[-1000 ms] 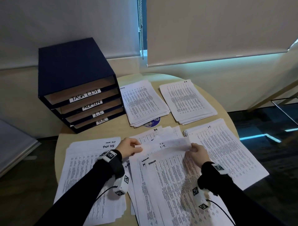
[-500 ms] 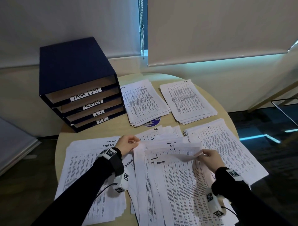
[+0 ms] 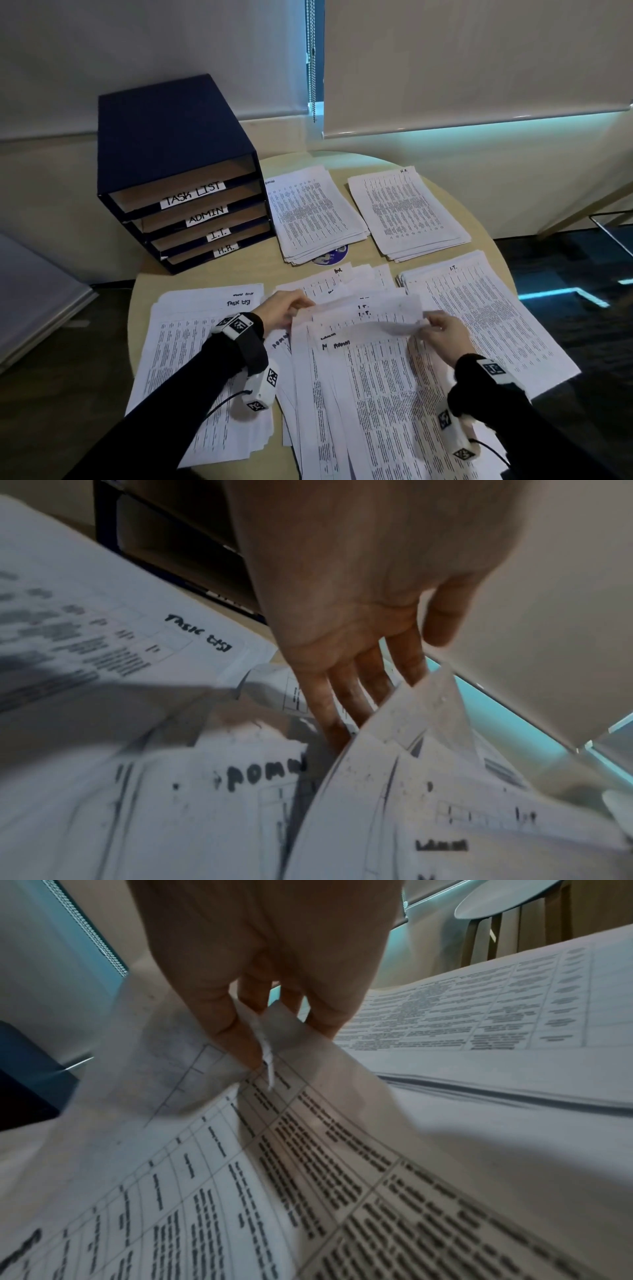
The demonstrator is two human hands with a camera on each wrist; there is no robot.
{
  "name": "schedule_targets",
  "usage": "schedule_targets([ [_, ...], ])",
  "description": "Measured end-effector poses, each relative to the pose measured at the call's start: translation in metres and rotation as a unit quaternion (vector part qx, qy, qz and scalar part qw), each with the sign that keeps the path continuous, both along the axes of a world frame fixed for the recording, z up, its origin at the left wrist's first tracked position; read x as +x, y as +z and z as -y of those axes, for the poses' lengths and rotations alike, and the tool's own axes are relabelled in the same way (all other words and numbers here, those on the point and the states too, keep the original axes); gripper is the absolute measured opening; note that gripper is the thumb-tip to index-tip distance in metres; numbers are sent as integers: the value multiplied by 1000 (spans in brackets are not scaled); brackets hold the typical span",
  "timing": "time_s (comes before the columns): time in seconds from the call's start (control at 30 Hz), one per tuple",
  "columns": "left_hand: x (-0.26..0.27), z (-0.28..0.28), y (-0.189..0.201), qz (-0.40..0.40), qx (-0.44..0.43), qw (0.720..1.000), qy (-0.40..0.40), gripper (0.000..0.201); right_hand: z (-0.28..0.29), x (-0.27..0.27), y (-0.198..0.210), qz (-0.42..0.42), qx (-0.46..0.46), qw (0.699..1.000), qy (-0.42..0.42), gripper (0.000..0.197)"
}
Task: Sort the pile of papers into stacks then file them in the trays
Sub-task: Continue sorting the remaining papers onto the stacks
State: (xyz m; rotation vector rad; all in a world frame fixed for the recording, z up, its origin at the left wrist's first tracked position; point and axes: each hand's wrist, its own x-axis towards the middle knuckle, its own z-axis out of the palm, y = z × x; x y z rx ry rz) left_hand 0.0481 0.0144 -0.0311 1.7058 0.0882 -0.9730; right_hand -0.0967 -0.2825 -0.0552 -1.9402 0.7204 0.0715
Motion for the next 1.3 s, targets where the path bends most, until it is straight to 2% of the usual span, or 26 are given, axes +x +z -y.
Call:
schedule_targets([
  [0.1, -2, -2, -4, -11, -9, 999, 49, 19, -1, 7, -6, 24, -104, 994, 23, 10],
  [0.13, -3, -4, -6, -5, -12, 999, 43, 19, -3, 9, -5, 28, -135, 990, 44, 10],
  [0.2, -6, -6, -8, 2, -18, 1000, 9, 22, -12, 15, 1, 29, -172, 980, 95, 25],
  [0.27, -11, -4, -3, 29, 2, 998, -53, 20, -25, 26, 10, 39, -165, 975, 146, 33],
  [0.37, -17, 1, 3, 91, 84, 978, -170, 13, -45, 43, 13, 27, -99, 972, 212, 24],
  [0.4, -19, 1, 4, 102, 103, 970, -195, 15, -51, 47, 13, 18, -97, 969, 227, 28],
  [0.53, -24, -6, 4, 127, 137, 955, -231, 33, -68, 59, 14, 10, -118, 958, 260, 36],
  [0.6, -27, -14, 0, 151, 163, 952, -211, 34, -70, 63, 15, 11, -145, 943, 299, 30],
  [0.67, -32, -24, -6, 179, 240, 938, -175, 45, -72, 64, 17, 12, -157, 935, 319, 22],
  [0.73, -35, -32, -10, 176, 274, 935, -142, 55, -71, 62, 15, 19, -160, 934, 318, 18],
  [0.8, -36, -36, -12, 147, 274, 940, -140, 55, -68, 59, 12, 24, -151, 938, 312, 19],
  [0.9, -35, -42, -18, 131, 290, 938, -136, 43, -64, 54, 12, 27, -140, 942, 304, 20],
  [1.0, -34, -46, -21, 135, 294, 935, -145, 52, -62, 52, 12, 30, -137, 946, 292, 18],
  [1.1, -30, -47, -12, 158, 239, 950, -126, 52, -58, 55, 10, 40, -137, 955, 261, 16],
  [1.17, -25, -45, 3, 213, 213, 950, -84, 48, -55, 58, 12, 40, -130, 962, 237, 9],
  [1.3, -4, -39, 49, 382, 250, 889, -38, 37, -57, 60, 15, 29, -101, 966, 235, 11],
])
